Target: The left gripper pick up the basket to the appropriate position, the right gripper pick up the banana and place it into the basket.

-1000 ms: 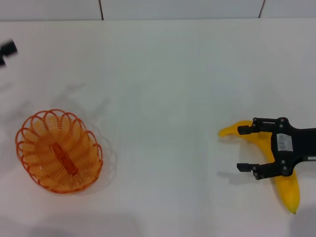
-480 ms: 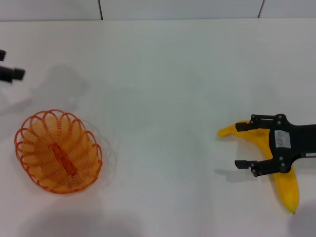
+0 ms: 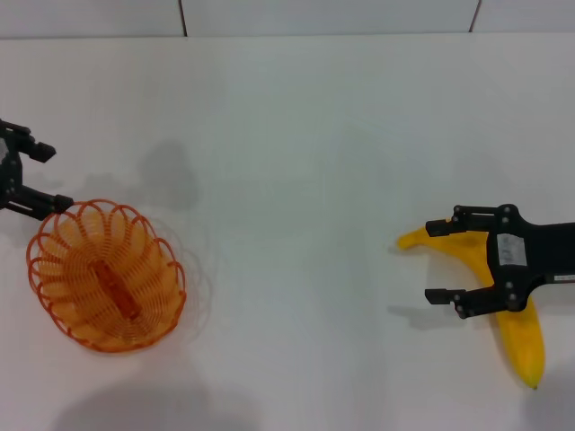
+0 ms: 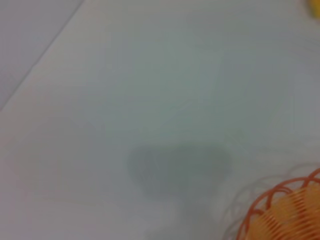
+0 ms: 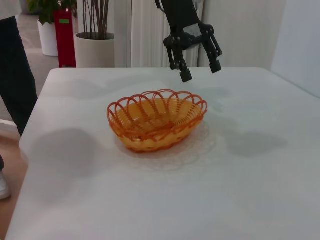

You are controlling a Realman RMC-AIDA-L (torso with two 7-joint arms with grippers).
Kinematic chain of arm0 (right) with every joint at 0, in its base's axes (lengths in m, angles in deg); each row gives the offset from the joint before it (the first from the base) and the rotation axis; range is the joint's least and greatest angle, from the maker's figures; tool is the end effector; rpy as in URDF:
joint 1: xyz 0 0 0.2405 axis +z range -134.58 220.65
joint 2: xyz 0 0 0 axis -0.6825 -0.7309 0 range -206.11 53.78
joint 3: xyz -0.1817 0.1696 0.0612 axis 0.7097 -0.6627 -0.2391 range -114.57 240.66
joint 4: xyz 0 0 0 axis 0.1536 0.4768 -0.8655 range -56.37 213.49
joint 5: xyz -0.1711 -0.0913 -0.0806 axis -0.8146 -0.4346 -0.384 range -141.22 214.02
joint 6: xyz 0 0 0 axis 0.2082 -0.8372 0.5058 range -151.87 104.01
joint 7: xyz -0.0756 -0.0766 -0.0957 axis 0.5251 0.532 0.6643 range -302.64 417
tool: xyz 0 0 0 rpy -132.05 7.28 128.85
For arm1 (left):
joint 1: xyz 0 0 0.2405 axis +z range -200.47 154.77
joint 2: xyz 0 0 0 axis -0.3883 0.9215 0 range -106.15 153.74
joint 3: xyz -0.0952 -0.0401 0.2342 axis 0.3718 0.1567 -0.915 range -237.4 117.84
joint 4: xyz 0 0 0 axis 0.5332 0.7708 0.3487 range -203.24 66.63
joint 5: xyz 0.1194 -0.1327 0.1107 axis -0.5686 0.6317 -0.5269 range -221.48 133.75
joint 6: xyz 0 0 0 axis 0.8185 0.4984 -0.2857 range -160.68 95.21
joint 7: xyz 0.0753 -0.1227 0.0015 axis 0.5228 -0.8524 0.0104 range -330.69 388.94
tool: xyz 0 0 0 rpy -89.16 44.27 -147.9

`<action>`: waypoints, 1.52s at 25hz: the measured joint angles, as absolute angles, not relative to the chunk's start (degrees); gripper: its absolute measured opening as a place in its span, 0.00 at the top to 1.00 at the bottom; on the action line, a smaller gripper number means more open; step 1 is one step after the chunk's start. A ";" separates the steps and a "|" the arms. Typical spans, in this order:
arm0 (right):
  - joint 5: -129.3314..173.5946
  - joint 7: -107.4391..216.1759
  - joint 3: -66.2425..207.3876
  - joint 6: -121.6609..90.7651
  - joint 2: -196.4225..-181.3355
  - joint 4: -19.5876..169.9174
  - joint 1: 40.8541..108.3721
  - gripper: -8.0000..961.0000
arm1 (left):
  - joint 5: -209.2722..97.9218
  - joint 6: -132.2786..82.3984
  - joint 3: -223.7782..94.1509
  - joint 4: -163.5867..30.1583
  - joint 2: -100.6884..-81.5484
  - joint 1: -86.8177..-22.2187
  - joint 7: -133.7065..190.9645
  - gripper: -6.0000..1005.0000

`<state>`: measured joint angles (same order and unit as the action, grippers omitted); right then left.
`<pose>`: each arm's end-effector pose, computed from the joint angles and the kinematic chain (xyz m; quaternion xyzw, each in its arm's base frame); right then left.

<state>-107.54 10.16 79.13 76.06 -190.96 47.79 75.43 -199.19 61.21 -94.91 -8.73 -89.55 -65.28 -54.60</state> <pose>0.3112 0.2910 0.0175 -0.9814 0.0311 0.1589 0.1031 -0.2595 0.3865 0.1026 -0.9717 -0.0911 0.1295 0.1751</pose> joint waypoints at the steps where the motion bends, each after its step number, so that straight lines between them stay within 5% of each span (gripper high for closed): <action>1: -107.55 10.16 79.13 76.09 -190.96 47.80 75.52 0.10 | -199.23 61.16 -94.97 -8.95 -89.57 -65.43 -54.54 0.15; 8: -107.57 10.16 79.13 76.07 -190.95 47.80 75.39 0.10 | -199.04 60.24 -94.80 -11.14 -89.79 -66.36 -54.49 0.33; 15: -107.57 10.16 79.13 76.09 -190.95 47.88 75.58 0.10 | -200.39 57.17 -95.07 -13.24 -91.52 -67.14 -53.46 0.32; 38: -107.56 10.16 79.13 76.00 -190.95 47.89 75.55 0.10 | -204.53 52.17 -95.74 -20.85 -92.30 -68.43 -52.66 0.33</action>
